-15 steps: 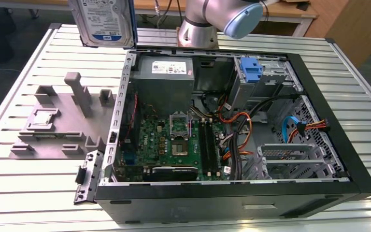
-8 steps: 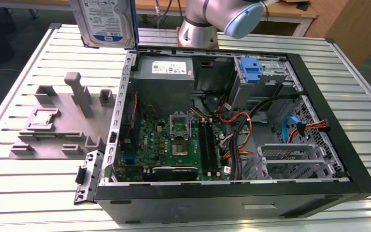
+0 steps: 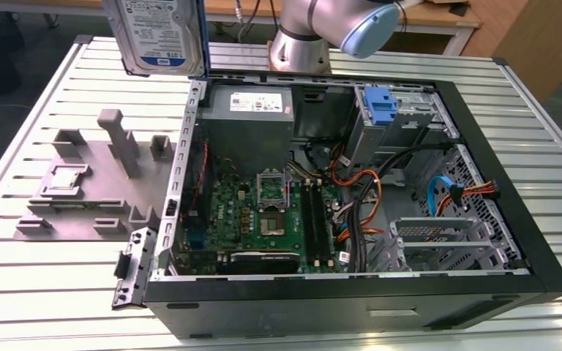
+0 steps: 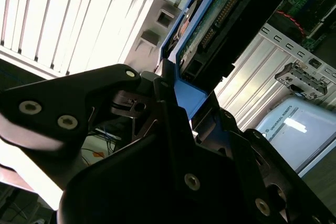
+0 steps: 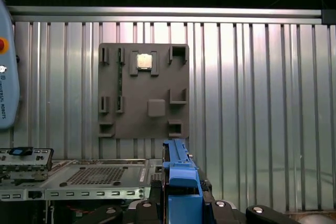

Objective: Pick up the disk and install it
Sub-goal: 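Pick up the disk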

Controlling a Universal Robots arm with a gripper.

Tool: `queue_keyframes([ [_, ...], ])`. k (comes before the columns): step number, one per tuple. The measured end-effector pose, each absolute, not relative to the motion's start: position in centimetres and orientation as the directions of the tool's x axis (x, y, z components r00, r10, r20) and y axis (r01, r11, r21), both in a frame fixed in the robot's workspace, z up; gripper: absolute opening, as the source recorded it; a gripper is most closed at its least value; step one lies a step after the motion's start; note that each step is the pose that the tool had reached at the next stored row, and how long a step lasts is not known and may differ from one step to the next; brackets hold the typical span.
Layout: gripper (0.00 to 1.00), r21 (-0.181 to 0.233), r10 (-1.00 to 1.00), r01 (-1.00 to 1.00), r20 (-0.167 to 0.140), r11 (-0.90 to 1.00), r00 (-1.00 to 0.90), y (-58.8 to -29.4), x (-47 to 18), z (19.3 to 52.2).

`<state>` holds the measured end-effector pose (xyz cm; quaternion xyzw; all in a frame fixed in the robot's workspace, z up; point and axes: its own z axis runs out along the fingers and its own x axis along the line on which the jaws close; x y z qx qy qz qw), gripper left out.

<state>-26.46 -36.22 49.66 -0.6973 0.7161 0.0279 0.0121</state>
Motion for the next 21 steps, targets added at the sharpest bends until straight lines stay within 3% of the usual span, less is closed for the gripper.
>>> queue_keyframes([
  [21, 0.36, 0.023, -0.998, -0.999, -0.056, 0.027, -0.029, -36.5, -25.0, 49.7],
])
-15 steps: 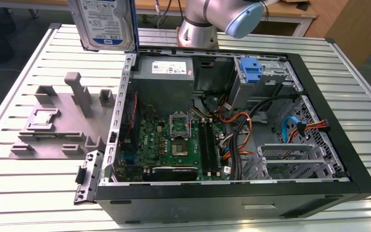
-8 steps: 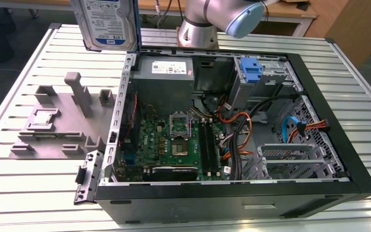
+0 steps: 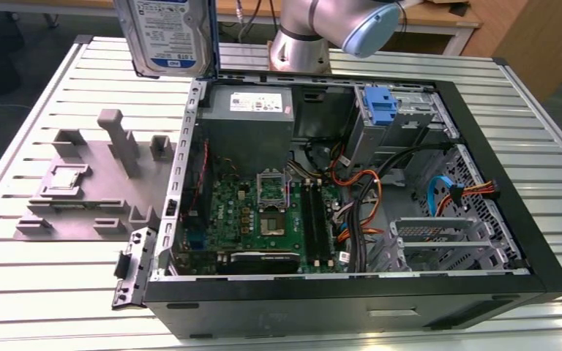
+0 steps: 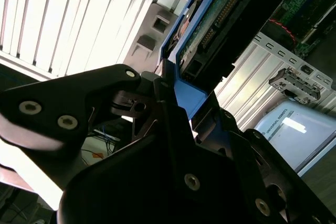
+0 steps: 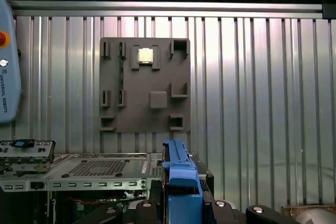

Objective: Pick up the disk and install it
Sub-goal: 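Pick up the disk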

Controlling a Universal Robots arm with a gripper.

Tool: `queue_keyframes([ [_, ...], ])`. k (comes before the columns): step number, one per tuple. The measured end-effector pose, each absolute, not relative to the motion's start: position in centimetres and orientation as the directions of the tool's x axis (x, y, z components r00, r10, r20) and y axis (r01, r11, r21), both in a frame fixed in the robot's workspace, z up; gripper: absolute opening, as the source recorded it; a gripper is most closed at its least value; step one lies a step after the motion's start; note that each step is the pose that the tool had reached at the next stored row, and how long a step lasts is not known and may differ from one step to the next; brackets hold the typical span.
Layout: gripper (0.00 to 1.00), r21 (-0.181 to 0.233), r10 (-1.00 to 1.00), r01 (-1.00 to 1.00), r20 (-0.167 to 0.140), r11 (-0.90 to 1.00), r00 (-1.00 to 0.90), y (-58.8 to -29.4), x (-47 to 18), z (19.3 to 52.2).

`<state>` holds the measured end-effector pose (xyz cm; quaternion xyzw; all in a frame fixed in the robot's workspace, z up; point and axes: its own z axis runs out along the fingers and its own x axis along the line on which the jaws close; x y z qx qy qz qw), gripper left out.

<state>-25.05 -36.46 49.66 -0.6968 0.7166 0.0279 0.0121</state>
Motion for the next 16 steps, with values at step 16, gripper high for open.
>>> queue_keyframes([
  [16, 0.36, 0.023, -0.998, -0.999, -0.056, 0.027, -0.029, -36.5, -23.7, 49.7],
])
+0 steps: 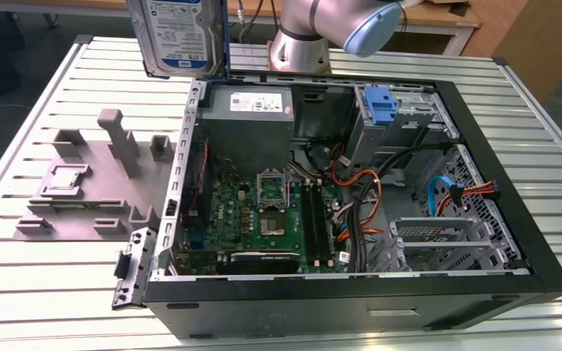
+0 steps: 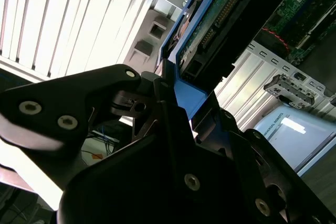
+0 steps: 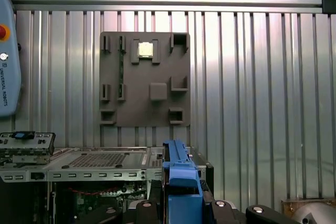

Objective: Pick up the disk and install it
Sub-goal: 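Pick up the disk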

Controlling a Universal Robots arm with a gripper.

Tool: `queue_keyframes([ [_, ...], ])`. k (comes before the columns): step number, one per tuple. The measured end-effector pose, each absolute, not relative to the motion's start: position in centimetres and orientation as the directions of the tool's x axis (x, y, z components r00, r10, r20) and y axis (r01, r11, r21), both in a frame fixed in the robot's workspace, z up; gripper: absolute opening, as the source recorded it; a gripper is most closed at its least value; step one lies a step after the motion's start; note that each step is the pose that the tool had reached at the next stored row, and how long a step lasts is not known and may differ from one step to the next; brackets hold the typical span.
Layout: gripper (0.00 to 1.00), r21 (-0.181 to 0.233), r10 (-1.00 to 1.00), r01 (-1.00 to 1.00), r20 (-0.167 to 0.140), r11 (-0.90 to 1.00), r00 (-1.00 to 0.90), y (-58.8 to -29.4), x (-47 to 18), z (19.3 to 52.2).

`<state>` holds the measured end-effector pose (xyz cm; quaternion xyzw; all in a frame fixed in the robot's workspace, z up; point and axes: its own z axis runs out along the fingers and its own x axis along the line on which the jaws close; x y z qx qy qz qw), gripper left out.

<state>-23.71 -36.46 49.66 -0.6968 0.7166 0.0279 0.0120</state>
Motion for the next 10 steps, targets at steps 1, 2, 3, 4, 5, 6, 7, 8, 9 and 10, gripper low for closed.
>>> queue_keyframes([
  [1, 0.36, 0.023, -0.998, -0.999, -0.056, 0.027, -0.029, -36.46, -23.63, 49.67],
  [2, 0.36, 0.023, -0.998, -0.999, -0.056, 0.027, -0.029, -36.46, -23.56, 49.67],
  [3, 0.36, 0.023, -0.998, -0.999, -0.056, 0.027, -0.029, -36.46, -23.48, 49.67],
  [4, 0.36, 0.023, -0.998, -0.999, -0.056, 0.027, -0.029, -36.46, -23.41, 49.66],
  [5, 0.36, 0.023, -0.998, -0.999, -0.056, 0.027, -0.029, -36.46, -23.33, 49.66],
  [6, 0.36, 0.023, -0.998, -0.999, -0.056, 0.027, -0.029, -36.46, -23.26, 49.66],
  [7, 0.36, 0.023, -0.998, -0.999, -0.056, 0.027, -0.029, -36.46, -23.18, 49.66],
  [8, 0.36, 0.023, -0.998, -0.999, -0.056, 0.027, -0.029, -36.46, -23.11, 49.66],
  [9, 0.36, 0.023, -0.998, -0.999, -0.056, 0.027, -0.029, -36.46, -23.02, 49.66],
  [10, 0.36, 0.023, -0.998, -0.999, -0.056, 0.027, -0.029, -36.46, -22.94, 49.66],
])
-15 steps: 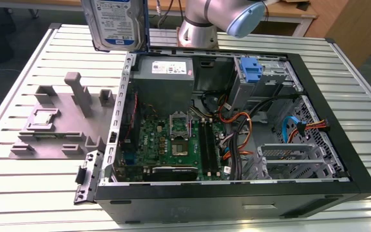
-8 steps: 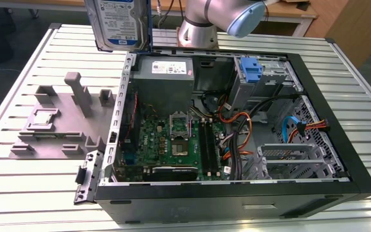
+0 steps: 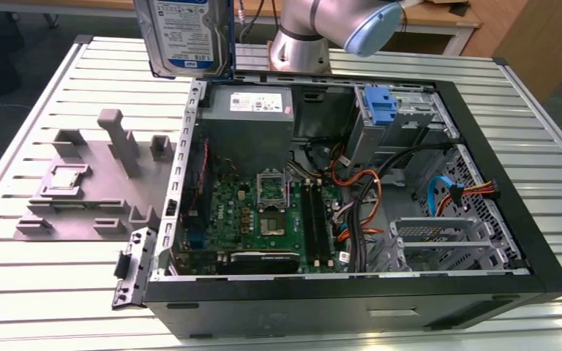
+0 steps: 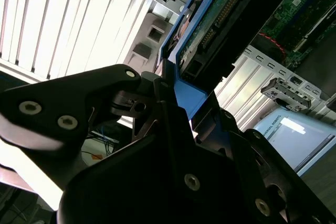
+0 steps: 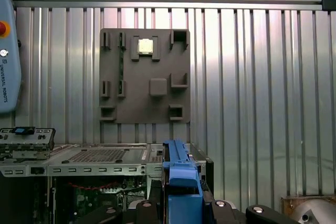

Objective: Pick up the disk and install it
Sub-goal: 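Pick up the disk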

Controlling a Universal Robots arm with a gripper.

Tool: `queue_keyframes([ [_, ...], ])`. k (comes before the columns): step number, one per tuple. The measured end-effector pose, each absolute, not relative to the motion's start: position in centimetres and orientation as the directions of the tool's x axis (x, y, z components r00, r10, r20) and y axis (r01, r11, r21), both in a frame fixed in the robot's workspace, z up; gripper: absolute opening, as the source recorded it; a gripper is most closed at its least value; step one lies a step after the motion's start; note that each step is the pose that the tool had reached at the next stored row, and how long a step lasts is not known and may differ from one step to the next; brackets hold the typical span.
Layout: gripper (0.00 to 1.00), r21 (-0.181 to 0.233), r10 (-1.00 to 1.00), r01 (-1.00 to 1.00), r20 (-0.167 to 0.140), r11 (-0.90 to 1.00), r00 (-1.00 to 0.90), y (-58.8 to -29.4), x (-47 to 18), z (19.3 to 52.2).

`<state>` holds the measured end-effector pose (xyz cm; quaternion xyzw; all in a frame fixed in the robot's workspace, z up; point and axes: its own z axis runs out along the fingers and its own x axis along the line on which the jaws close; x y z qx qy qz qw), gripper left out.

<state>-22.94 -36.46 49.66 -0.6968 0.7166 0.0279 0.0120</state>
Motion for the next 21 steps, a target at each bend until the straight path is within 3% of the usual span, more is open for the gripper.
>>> queue_keyframes([
  [21, 0.36, 0.023, -0.998, -0.999, -0.056, 0.027, -0.029, -36.5, -21.5, 49.7],
])
